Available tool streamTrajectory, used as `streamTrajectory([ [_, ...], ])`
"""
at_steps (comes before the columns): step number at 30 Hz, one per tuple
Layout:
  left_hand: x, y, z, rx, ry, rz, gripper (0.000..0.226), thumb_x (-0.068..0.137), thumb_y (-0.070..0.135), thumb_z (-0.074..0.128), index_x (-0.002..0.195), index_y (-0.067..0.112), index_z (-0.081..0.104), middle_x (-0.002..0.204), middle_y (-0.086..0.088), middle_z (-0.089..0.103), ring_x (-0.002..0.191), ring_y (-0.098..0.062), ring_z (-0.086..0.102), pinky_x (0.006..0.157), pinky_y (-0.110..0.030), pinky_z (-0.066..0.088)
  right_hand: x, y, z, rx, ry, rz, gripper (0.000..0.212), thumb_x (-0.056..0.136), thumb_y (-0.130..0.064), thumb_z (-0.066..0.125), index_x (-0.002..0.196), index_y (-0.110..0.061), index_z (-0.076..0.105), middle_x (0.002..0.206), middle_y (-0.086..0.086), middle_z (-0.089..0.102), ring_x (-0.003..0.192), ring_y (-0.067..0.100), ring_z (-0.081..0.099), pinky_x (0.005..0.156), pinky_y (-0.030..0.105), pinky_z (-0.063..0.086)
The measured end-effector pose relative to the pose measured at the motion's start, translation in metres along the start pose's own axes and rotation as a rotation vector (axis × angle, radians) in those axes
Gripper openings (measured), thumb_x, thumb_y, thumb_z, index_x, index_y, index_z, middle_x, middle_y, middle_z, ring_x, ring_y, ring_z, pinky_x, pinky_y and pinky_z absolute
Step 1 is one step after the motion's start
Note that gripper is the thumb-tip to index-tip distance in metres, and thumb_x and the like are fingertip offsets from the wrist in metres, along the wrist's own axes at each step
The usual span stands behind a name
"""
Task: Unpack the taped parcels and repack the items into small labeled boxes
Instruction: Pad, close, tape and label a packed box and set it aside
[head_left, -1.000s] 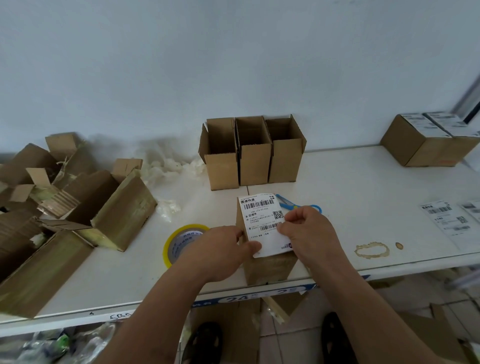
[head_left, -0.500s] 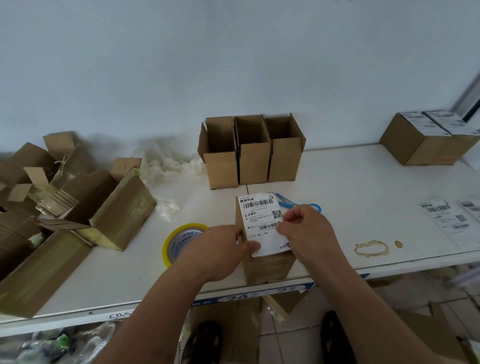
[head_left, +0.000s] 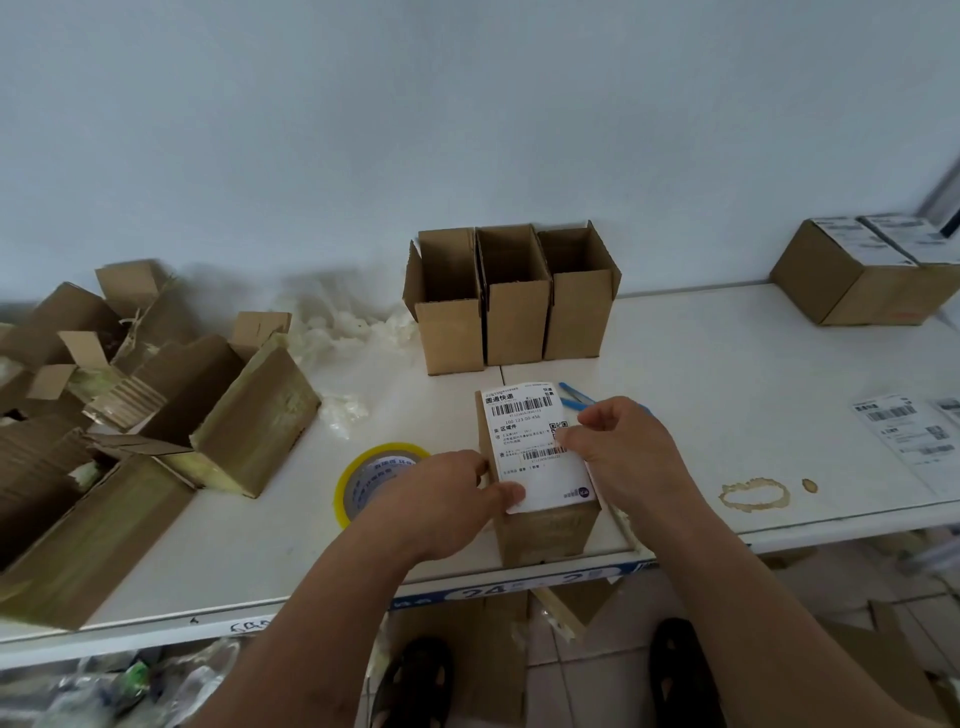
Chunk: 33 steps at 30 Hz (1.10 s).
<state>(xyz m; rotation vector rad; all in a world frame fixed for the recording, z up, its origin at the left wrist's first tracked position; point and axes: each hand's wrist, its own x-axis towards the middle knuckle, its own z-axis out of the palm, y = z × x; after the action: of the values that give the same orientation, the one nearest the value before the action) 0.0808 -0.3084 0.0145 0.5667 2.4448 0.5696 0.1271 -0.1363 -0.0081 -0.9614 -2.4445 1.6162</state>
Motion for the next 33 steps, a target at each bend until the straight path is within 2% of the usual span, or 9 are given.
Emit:
streamTrajectory([
  [5,0.002,-0.001,0.003,-0.034,0.004,-0.032,0.050,0.097,0.057,0.045,0.133,0.024,0.054,0.122,0.005,0.062,0.097,-0.012,0.058,0.083,-0.027,0.050,0.012,-0.005,0.003,0.039,-0.078,0.030,0.050,0.087,-0.042,0.070,0.127,-0.023,0.047,0.110,-0.004,0.063,0.074,0.009,0.068,0.050,0.017,0.053],
  [7,0.003,0.002,0.005,-0.053,0.006,-0.034,0.055,0.096,0.060,0.043,0.134,0.022,0.053,0.113,0.005,0.061,0.092,-0.011,0.055,0.077,-0.025,0.046,0.017,-0.007,0.004,0.050,-0.124,0.035,0.058,0.084,-0.044,0.072,0.131,-0.022,0.046,0.102,-0.006,0.065,0.074,0.009,0.070,0.054,0.020,0.055],
  [12,0.005,0.002,0.011,-0.040,-0.058,-0.016,0.047,0.096,0.057,0.048,0.125,0.022,0.059,0.104,0.008,0.061,0.083,-0.007,0.055,0.071,-0.021,0.044,0.033,-0.004,0.008,0.029,-0.210,0.052,0.069,0.077,-0.048,0.078,0.133,-0.020,0.048,0.108,0.001,0.071,0.077,0.015,0.074,0.070,0.033,0.062],
  [17,0.005,-0.003,0.008,-0.074,-0.084,-0.011,0.044,0.096,0.054,0.051,0.127,0.024,0.059,0.120,0.005,0.065,0.091,-0.009,0.056,0.079,-0.022,0.045,0.041,-0.003,0.011,0.052,-0.280,0.070,0.056,0.075,-0.043,0.081,0.120,-0.022,0.055,0.095,-0.001,0.075,0.073,0.014,0.074,0.068,0.034,0.061],
  [21,0.005,-0.005,0.008,-0.106,-0.080,0.002,0.042,0.095,0.054,0.052,0.126,0.025,0.059,0.107,0.009,0.062,0.083,-0.004,0.054,0.067,-0.017,0.043,0.043,-0.006,0.012,0.103,-0.312,0.075,0.053,0.078,-0.038,0.079,0.121,-0.021,0.054,0.096,0.000,0.075,0.076,0.017,0.075,0.071,0.036,0.061],
  [23,0.006,-0.004,0.009,-0.098,-0.079,0.011,0.043,0.095,0.054,0.052,0.127,0.026,0.058,0.107,0.009,0.062,0.078,-0.002,0.051,0.060,-0.012,0.038,0.044,-0.009,0.011,0.157,-0.301,0.053,0.052,0.081,-0.038,0.075,0.125,-0.023,0.051,0.098,0.001,0.074,0.075,0.017,0.074,0.065,0.033,0.061],
  [25,0.006,-0.004,0.009,-0.098,-0.082,0.016,0.044,0.095,0.054,0.053,0.129,0.027,0.057,0.120,0.008,0.064,0.079,-0.002,0.050,0.058,-0.009,0.036,0.045,-0.011,0.013,0.203,-0.277,0.041,0.052,0.083,-0.041,0.073,0.129,-0.028,0.049,0.101,0.003,0.073,0.075,0.018,0.074,0.061,0.032,0.059],
  [30,0.008,-0.004,0.009,-0.132,-0.090,0.018,0.045,0.095,0.053,0.053,0.130,0.025,0.055,0.125,0.007,0.063,0.071,0.001,0.046,0.055,-0.008,0.034,0.048,-0.015,0.020,0.152,-0.216,0.021,0.031,0.086,-0.042,0.070,0.111,-0.023,0.062,0.082,-0.001,0.075,0.060,0.012,0.071,0.047,0.021,0.052],
  [33,0.009,-0.005,0.009,-0.163,-0.092,0.009,0.046,0.095,0.052,0.054,0.131,0.024,0.055,0.127,0.006,0.062,0.076,0.000,0.049,0.056,-0.009,0.034,0.050,-0.017,0.019,0.099,-0.200,0.030,0.030,0.086,-0.043,0.070,0.106,-0.022,0.063,0.078,-0.001,0.075,0.058,0.012,0.071,0.045,0.020,0.050],
])
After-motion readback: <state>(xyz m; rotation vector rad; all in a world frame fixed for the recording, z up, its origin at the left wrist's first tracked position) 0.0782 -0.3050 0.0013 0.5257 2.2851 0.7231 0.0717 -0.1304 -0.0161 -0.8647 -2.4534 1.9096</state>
